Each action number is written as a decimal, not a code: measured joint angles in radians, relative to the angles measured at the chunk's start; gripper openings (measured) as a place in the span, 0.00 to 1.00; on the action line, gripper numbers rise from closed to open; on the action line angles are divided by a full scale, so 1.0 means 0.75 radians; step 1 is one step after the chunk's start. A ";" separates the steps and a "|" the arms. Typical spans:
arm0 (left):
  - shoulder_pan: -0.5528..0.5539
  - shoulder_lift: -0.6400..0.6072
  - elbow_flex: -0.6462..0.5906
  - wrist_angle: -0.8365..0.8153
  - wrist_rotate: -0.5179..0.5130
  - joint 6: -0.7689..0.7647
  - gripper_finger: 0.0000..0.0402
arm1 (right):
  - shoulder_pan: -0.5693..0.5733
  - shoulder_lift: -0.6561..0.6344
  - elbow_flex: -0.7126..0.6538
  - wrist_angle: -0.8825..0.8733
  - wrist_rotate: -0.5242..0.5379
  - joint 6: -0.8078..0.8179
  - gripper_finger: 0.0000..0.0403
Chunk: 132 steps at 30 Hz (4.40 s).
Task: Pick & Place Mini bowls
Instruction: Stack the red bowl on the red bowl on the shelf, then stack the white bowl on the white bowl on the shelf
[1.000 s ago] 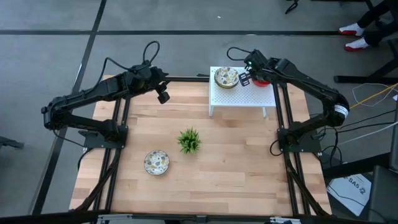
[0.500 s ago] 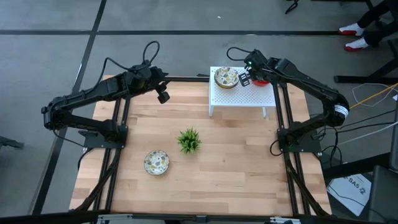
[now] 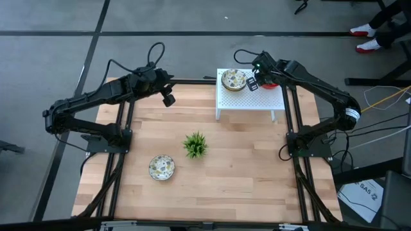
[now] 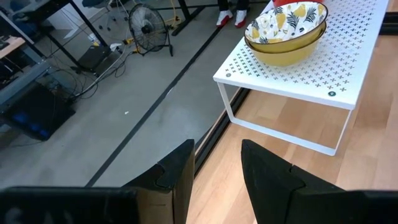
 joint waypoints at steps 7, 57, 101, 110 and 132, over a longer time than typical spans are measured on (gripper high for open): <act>0.000 0.000 0.000 0.001 0.000 -0.001 0.32 | 0.000 -0.001 0.000 -0.007 0.104 -0.008 0.24; 0.000 -0.001 0.000 0.041 0.047 -0.015 0.32 | 0.529 -0.951 -0.956 0.792 -0.636 0.229 0.14; 0.000 -0.001 0.000 -0.043 0.222 -0.200 0.32 | 0.925 -1.559 -1.838 1.446 -0.321 0.411 0.14; 0.000 -0.001 0.000 -0.090 0.223 -0.202 0.32 | 0.939 -1.559 -1.838 1.441 -0.375 0.286 0.14; -0.011 0.005 -0.001 -0.190 0.615 -0.224 0.32 | 0.939 -1.559 -1.838 1.415 -0.520 0.286 0.14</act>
